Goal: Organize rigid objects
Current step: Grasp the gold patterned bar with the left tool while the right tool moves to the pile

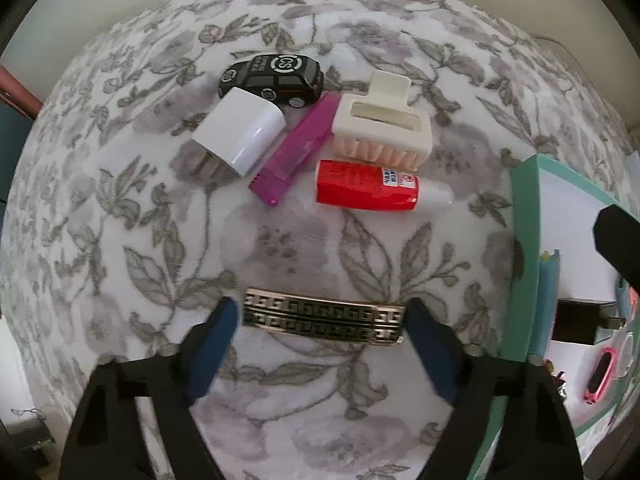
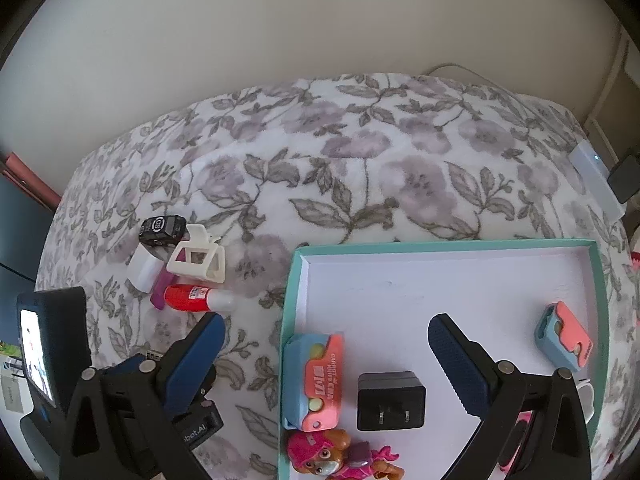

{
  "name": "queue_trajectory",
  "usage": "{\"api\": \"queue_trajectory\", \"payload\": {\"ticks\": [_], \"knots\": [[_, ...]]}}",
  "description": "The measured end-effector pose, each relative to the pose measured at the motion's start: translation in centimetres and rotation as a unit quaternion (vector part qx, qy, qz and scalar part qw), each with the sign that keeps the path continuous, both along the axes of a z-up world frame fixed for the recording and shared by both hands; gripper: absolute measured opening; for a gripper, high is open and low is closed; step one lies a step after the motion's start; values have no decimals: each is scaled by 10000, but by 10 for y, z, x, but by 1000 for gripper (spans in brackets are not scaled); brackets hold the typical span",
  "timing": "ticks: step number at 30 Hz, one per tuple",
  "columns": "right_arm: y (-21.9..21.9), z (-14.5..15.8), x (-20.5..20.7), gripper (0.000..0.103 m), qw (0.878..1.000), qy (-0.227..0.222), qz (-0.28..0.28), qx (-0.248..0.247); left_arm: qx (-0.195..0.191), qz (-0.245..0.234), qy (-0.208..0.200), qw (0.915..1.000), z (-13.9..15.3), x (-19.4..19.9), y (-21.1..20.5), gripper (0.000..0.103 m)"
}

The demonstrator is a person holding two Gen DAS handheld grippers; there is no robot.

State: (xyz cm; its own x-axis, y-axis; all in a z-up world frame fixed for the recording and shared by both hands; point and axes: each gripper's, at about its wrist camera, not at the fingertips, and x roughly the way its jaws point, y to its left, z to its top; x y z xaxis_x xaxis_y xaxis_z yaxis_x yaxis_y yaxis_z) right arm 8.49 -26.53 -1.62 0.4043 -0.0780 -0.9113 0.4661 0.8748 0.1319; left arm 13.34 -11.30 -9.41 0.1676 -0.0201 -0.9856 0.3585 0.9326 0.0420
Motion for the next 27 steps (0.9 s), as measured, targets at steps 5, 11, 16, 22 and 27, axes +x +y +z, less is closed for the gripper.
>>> {"api": "queue_trajectory", "payload": {"ticks": [5, 11, 16, 22, 27], "knots": [[3, -2, 2, 103, 10000, 10, -1, -62, -50, -2, -30, 10000, 2, 5, 7, 83], [9, 4, 4, 103, 9997, -230, -24, -4, 298, 830, -322, 9956, 8, 31, 48, 83], [29, 5, 17, 103, 9988, -419, 177, 191, 267, 1852, -478, 9812, 18, 52, 102, 83], [70, -11, 40, 103, 9974, -387, 545, 280, 59, 2698, -674, 9605, 34, 62, 151, 83], [87, -32, 55, 102, 9973, -195, 650, 278, -187, 2951, -782, 9521, 48, 67, 167, 83]]}}
